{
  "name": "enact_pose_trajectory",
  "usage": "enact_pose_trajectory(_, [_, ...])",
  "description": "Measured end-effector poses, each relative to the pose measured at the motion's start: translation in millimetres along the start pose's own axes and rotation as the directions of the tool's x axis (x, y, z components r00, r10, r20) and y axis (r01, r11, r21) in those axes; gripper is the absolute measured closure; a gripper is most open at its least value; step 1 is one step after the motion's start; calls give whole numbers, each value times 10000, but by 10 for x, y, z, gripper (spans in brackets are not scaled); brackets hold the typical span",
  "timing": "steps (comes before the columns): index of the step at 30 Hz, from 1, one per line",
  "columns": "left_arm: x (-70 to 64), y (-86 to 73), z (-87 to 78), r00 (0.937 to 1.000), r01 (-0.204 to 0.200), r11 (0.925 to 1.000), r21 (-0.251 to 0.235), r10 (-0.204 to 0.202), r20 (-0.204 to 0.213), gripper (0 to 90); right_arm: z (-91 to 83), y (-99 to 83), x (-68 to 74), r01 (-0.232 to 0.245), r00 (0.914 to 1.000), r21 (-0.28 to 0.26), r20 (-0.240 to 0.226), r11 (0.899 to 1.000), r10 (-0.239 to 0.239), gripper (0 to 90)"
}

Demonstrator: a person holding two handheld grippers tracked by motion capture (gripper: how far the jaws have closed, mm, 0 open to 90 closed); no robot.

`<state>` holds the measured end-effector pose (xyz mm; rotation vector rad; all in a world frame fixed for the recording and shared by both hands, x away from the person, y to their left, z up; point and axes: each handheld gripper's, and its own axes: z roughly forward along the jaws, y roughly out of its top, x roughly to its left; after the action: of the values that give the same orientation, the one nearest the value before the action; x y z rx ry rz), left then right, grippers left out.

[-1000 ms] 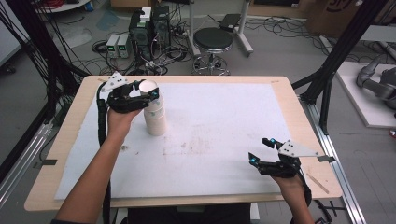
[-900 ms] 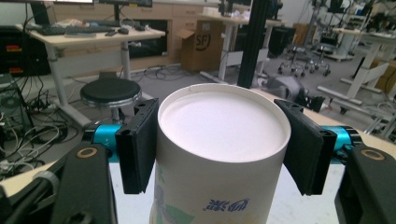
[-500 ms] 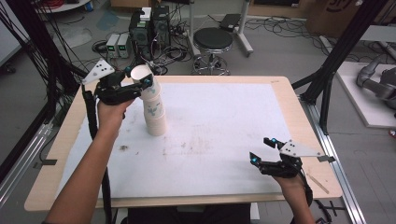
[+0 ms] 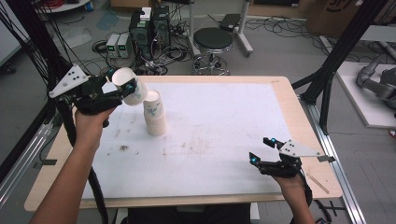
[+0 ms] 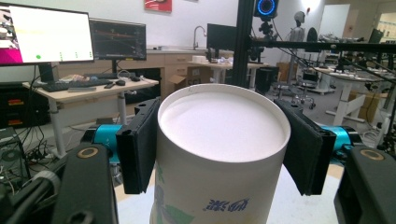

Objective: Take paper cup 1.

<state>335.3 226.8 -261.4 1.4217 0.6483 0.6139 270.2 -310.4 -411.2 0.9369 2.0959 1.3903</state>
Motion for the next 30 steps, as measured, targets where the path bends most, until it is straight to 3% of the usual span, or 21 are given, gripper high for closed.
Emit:
enact_pose_trajectory(8, [-70, -180, -284, 9999, 57, 9999, 150, -59, 130, 347, 17, 7, 15, -12, 10000, 38, 1, 10000, 12, 200])
enact_pose_trajectory(16, [-171, -482, -480, 9990, 178, 9991, 374, -193, 397, 348, 48, 15, 19, -6, 10000, 85, -33, 10000, 6, 200])
enact_pose_trajectory(22, [-253, -724, -465, 9952, 509, 9956, 791, -572, 793, 348, 99, 49, 28, 4, 10000, -11, -60, 10000, -4, 201])
enact_pose_trajectory(30, [-384, -951, -387, 9890, 569, 9927, 1062, -706, 1302, 348, 123, 62, 52, 102, 9997, 36, -221, 9999, -101, 200])
